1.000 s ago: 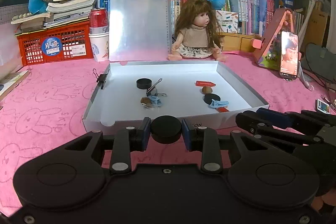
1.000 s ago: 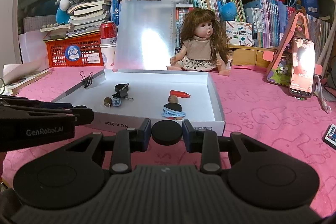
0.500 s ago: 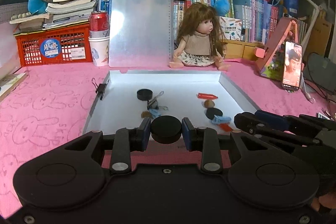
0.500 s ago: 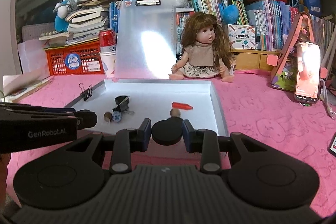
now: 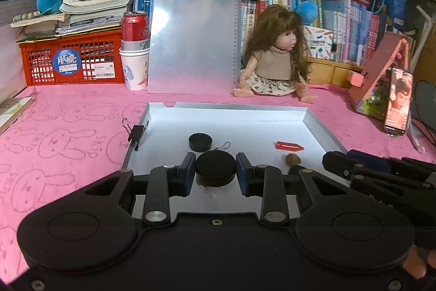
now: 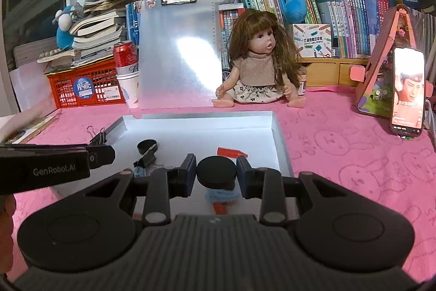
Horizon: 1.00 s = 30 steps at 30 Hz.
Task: Organize rigid objects
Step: 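Carry both black pads over the white box and lower them inside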
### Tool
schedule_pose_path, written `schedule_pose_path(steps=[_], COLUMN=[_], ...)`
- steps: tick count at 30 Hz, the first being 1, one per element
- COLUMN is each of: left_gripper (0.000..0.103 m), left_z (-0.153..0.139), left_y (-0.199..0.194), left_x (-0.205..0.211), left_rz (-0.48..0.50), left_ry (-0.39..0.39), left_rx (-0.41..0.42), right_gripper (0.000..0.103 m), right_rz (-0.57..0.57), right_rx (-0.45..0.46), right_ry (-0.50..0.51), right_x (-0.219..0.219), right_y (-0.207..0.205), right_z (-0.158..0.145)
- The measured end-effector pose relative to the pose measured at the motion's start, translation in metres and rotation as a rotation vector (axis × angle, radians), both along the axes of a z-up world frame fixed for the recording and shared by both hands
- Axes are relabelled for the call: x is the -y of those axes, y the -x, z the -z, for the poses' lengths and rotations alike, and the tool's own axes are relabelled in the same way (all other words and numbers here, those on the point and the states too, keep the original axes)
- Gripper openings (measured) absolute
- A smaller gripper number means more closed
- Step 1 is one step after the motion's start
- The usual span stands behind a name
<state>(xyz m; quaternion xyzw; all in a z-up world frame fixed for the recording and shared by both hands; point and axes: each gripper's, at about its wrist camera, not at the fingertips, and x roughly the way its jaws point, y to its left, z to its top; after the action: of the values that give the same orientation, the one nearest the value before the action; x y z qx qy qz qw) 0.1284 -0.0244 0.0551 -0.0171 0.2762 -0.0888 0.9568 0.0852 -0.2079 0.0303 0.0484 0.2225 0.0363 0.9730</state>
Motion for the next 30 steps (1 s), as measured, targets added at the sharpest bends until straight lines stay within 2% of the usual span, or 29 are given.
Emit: schedule_pose_path(steps=[5, 18, 23, 30], left_gripper=[0.031, 0.03, 0.03, 0.031], left_z=[0.002, 0.016, 0.023, 0.031], left_y=[-0.025, -0.096, -0.109, -0.119], left_x=[0.003, -0.003, 0.0, 0.0], left_rz=[-0.007, -0.05, -0.067, -0.078], left_ry=[-0.011, 0.025, -0.02, -0.028], left_rx=[-0.018, -0.151, -0.156, -0.168], right_gripper=[0.037, 0.037, 0.037, 0.037], right_rz=[-0.001, 0.021, 0.023, 0.026], right_rx=[-0.039, -0.152, -0.18, -0.21], right_ry=[-0.01, -0.058, -0.046, -0.047], right_x=[0.003, 0.018, 0.017, 0.017], right_y=[-0.025, -0.093, -0.112, -0.126], right_z=[-0.002, 0.0, 0.005, 0.012])
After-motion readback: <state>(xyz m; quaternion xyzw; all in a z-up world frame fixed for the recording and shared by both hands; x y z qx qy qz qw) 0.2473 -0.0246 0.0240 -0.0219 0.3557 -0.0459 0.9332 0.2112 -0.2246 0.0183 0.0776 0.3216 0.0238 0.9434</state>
